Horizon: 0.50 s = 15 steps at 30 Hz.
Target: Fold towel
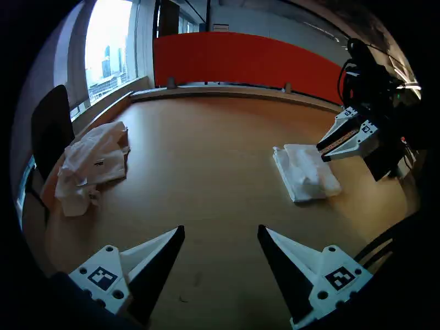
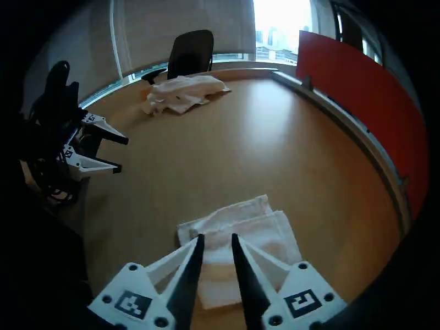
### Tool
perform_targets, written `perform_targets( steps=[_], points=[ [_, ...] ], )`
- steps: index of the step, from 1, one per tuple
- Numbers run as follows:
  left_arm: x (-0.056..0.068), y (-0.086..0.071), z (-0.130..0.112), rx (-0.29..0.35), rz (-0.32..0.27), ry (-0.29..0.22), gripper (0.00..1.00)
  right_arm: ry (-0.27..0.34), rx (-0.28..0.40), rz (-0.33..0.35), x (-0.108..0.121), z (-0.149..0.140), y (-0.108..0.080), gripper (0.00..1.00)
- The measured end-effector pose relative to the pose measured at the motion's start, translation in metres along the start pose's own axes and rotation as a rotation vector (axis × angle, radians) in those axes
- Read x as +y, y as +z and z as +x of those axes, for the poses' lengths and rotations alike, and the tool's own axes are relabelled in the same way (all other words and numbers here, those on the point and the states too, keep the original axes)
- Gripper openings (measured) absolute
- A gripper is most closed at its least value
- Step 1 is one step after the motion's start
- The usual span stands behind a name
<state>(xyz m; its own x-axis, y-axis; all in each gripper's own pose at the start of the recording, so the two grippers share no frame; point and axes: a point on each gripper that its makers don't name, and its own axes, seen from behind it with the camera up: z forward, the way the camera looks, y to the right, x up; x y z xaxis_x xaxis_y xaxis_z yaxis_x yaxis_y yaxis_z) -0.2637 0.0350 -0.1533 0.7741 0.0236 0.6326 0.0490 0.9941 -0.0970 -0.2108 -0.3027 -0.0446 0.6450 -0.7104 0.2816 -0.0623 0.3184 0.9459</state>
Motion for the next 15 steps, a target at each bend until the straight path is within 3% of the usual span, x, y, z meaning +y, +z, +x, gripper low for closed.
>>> perform_targets(
  steps=[2,5,15],
  points=[
    [0.000,0.000,0.000,0.000,0.001,0.001,0.99,0.002,-0.005,-0.005,0.001,-0.002,-0.001,0.75],
    [-0.001,0.001,-0.002,-0.002,0.003,0.000,0.99,0.011,-0.016,-0.006,0.001,-0.006,-0.001,0.89],
    [-0.001,0.002,-0.001,-0.001,0.004,-0.005,0.99,0.040,-0.036,-0.031,0.001,-0.026,-0.003,0.90]
  ],
)
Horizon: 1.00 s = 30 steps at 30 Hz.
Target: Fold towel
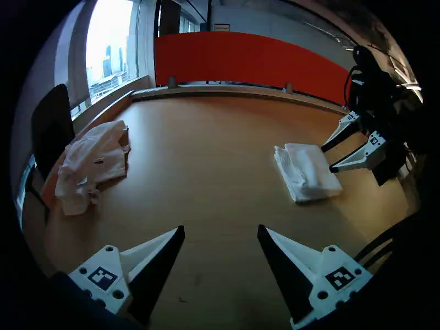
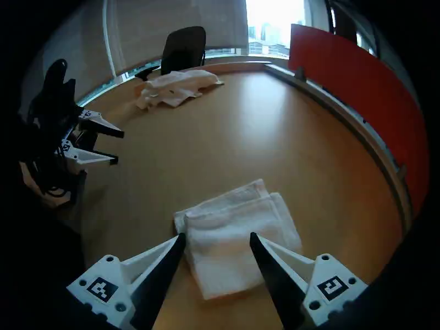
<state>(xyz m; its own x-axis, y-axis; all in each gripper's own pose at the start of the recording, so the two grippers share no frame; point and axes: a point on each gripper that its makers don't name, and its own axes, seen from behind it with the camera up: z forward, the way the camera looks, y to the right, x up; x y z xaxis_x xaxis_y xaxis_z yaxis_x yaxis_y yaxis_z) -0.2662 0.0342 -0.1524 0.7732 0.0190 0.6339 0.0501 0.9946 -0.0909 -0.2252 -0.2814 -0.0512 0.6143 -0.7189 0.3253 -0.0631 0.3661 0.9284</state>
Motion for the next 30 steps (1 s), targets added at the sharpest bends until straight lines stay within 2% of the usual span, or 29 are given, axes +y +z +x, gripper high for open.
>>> perform_targets(
  steps=[14,25,30],
  points=[
    [0.000,-0.001,-0.001,-0.001,-0.001,0.005,0.99,0.031,-0.090,-0.054,-0.006,-0.066,-0.007,0.90],
    [0.002,0.000,0.000,0.000,-0.006,0.011,0.99,0.059,-0.104,-0.100,-0.005,-0.084,-0.005,0.89],
    [0.001,0.000,0.001,0.000,-0.007,0.012,0.99,0.079,-0.107,-0.112,-0.008,-0.090,-0.001,0.81]
  ],
)
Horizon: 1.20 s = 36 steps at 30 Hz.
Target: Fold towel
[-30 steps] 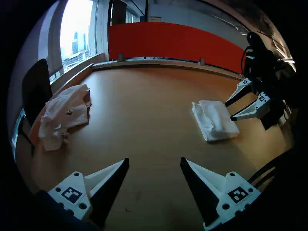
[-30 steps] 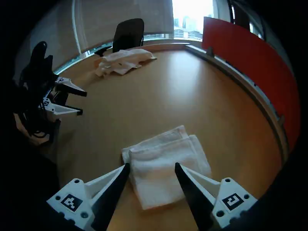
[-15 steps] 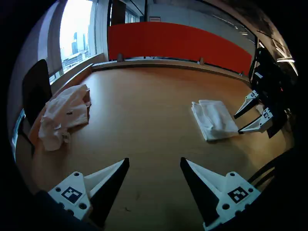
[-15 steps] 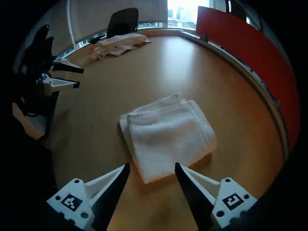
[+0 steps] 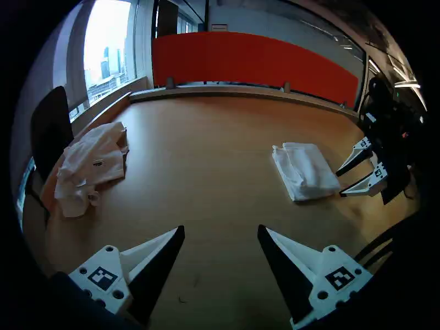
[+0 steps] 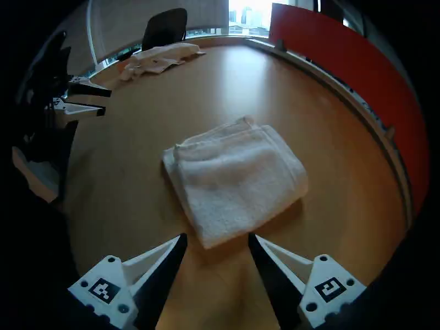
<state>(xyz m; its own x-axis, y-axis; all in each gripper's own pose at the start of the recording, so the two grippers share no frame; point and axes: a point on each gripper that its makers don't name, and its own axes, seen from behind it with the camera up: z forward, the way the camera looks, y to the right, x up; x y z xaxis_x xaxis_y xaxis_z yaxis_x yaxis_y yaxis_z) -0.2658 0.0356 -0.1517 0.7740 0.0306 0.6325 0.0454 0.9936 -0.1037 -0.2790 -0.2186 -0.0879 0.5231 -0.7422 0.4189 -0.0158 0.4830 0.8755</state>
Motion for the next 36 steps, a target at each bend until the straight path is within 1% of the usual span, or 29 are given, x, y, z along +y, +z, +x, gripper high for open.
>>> perform_targets(
  steps=[3,5,9,10,15,17,21,23,29,32,36],
  points=[
    [0.000,0.000,0.000,-0.001,-0.001,0.000,0.98,0.010,-0.002,-0.011,-0.001,-0.003,0.002,0.68],
    [0.000,0.000,0.000,-0.002,-0.002,0.000,0.98,0.013,-0.004,-0.018,-0.001,-0.005,0.004,0.62],
    [0.000,0.000,-0.001,-0.003,-0.005,0.003,0.99,0.016,-0.001,-0.023,-0.004,-0.005,0.005,0.59],
    [0.000,0.000,-0.001,-0.004,-0.006,0.003,0.99,0.019,0.001,-0.025,-0.003,-0.005,0.005,0.56],
    [0.001,0.001,-0.003,-0.007,-0.008,0.004,0.98,0.041,0.003,-0.032,-0.003,-0.005,0.006,0.32],
    [0.001,0.001,-0.003,-0.009,-0.008,0.004,0.98,0.048,0.002,-0.030,-0.004,-0.006,0.006,0.24],
    [0.000,0.002,-0.004,-0.011,-0.008,0.005,0.99,0.062,0.003,-0.032,-0.004,-0.007,0.006,0.11],
    [0.000,0.002,-0.004,-0.012,-0.009,0.006,0.99,0.070,0.005,-0.036,-0.003,-0.007,0.005,0.08],
    [0.002,0.002,-0.004,-0.012,-0.014,0.010,0.98,0.082,0.018,-0.041,0.001,-0.002,-0.002,0.07],
    [0.003,0.002,-0.004,-0.014,-0.016,0.011,0.99,0.082,0.030,-0.049,0.005,0.005,-0.008,0.07],
    [0.003,0.003,-0.004,-0.014,-0.020,0.013,0.99,0.082,0.056,-0.057,0.012,0.023,-0.020,0.06]
  ],
)
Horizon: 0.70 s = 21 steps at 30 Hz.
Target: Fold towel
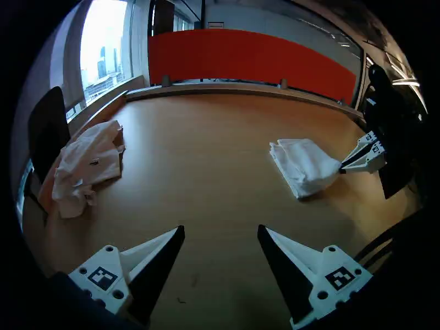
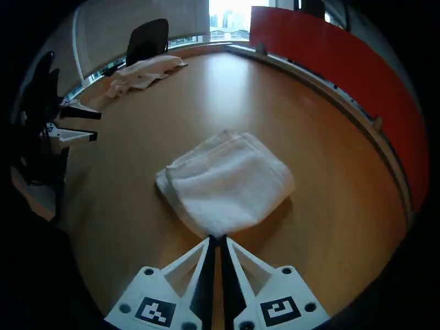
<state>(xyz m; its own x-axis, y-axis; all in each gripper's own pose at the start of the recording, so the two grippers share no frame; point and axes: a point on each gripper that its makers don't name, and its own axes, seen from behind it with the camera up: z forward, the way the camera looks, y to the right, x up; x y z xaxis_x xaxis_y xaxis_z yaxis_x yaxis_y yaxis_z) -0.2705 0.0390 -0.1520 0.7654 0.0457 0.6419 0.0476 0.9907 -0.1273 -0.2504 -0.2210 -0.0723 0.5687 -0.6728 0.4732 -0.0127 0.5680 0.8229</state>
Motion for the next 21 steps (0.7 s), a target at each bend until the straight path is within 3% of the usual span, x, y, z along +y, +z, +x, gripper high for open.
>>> perform_targets(
  steps=[14,21],
  points=[
    [0.004,0.003,0.011,0.014,-0.019,0.013,0.98,-0.043,0.086,-0.028,0.023,0.087,-0.037,0.06],
    [0.007,0.005,0.019,0.023,-0.033,0.022,0.99,-0.071,0.098,-0.044,0.036,0.113,-0.061,0.06]
  ],
)
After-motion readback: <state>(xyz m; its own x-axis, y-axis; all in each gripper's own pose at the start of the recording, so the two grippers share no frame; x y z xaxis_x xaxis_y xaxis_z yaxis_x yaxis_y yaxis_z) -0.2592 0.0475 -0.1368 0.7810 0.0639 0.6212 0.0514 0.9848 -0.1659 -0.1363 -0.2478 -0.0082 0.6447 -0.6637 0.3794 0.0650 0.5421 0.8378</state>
